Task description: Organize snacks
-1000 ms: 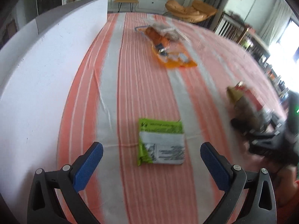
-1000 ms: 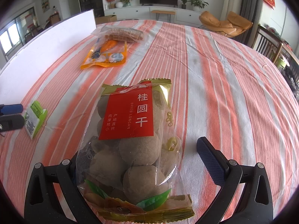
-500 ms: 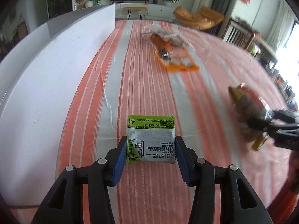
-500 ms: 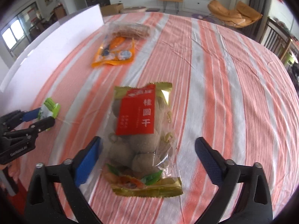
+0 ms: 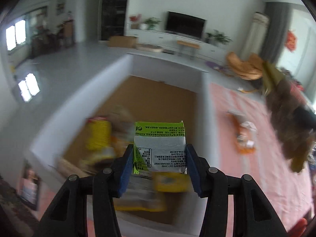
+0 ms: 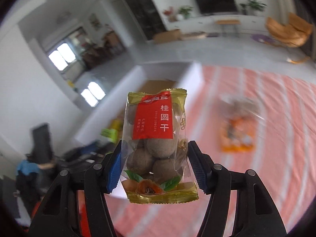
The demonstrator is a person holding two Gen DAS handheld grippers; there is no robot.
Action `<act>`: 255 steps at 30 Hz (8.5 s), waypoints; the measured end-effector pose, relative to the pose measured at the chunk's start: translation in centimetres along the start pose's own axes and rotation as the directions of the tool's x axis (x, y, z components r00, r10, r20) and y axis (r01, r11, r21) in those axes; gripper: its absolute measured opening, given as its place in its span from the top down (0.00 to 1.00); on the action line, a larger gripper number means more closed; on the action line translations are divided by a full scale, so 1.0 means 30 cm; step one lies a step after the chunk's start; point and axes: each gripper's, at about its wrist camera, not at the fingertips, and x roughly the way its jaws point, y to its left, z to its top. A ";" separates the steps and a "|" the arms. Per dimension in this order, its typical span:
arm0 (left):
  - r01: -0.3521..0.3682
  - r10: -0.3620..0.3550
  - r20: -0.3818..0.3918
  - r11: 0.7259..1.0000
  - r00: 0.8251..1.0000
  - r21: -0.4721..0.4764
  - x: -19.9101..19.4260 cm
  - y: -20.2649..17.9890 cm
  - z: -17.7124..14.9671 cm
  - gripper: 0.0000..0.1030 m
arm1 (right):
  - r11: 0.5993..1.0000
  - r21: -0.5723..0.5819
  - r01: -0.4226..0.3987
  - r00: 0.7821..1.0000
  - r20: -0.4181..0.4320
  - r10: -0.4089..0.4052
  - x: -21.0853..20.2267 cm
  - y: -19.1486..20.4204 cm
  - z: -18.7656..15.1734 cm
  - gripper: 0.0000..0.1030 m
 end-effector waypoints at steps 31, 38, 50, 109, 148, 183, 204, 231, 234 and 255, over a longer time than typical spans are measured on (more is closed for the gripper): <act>0.242 -0.180 -0.191 0.892 0.965 0.383 0.263 -0.770 -0.486 0.01 | 0.806 0.087 0.585 0.811 -0.065 -0.582 -0.150 -0.831 -0.638 0.00; 0.191 -0.135 -0.178 0.915 0.975 0.354 0.330 -0.738 -0.486 0.00 | 0.798 0.093 0.595 0.804 -0.067 -0.592 -0.155 -0.826 -0.644 0.00; 0.193 -0.135 -0.183 0.916 0.974 0.351 0.337 -0.734 -0.486 0.00 | 0.798 0.093 0.595 0.804 -0.067 -0.591 -0.155 -0.824 -0.645 0.00; 0.149 -0.100 -0.170 0.940 0.980 0.307 0.340 -0.664 -0.490 0.00 | 0.857 0.029 0.515 0.837 -0.233 -0.495 0.592 -0.772 0.332 0.04; 0.104 -0.063 -0.159 0.959 0.985 0.265 0.328 -0.678 -0.495 0.00 | 0.739 0.175 0.650 0.758 -0.080 -0.647 -0.400 -0.931 -0.766 0.00; 0.021 0.046 -0.174 0.930 0.984 0.367 0.749 -1.002 -0.058 0.45 | 0.743 0.180 0.644 0.763 -0.078 -0.642 -0.407 -0.924 -0.779 0.00; 0.259 -0.185 -0.212 0.874 0.960 0.411 0.368 -0.777 -0.468 0.00 | 0.743 0.180 0.644 0.763 -0.079 -0.642 -0.408 -0.924 -0.777 0.00; 0.249 -0.178 -0.206 0.880 0.962 0.403 0.350 -0.765 -0.487 0.00 | 0.800 0.113 0.589 0.805 -0.158 -0.571 -0.340 -0.881 -0.707 0.01; 0.250 -0.178 -0.207 0.880 0.962 0.404 0.365 -0.776 -0.477 0.00 | 0.777 0.098 0.622 0.778 -0.184 -0.600 -0.277 -0.924 -0.616 0.02; 0.235 -0.163 -0.204 0.881 0.965 0.411 0.298 -0.754 -0.474 0.32 | 0.754 0.121 0.646 0.746 -0.309 -0.590 -0.044 -0.823 -0.381 0.42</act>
